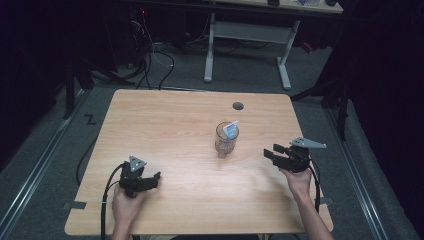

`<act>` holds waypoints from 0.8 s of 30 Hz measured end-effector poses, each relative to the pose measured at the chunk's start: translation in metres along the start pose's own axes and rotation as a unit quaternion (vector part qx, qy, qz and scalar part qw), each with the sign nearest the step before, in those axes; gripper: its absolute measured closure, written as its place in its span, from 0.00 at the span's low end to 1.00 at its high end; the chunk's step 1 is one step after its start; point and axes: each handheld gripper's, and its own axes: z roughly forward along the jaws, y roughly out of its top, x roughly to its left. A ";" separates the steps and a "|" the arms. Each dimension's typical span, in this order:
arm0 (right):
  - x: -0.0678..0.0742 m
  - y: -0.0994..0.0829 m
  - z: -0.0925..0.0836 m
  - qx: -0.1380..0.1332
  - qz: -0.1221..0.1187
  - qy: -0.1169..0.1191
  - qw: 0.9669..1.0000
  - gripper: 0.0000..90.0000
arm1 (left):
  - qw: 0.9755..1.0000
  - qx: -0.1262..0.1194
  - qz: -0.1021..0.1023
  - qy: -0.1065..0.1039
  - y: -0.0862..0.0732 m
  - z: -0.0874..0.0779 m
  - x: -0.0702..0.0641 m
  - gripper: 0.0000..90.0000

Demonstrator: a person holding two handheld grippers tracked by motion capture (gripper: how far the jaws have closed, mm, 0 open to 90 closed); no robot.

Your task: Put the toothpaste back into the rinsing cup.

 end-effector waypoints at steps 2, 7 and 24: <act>-0.001 -0.002 0.001 0.003 0.004 -0.003 1.000 0.50 | 1.000 0.000 0.000 0.000 0.000 0.000 0.000 0.23; -0.003 -0.009 0.005 0.013 0.007 -0.010 1.000 0.50 | 1.000 0.000 0.000 0.000 0.000 0.000 0.000 0.23; -0.003 -0.020 0.029 0.059 -0.004 -0.036 0.998 0.51 | 1.000 0.000 0.000 0.000 0.000 0.000 0.000 0.23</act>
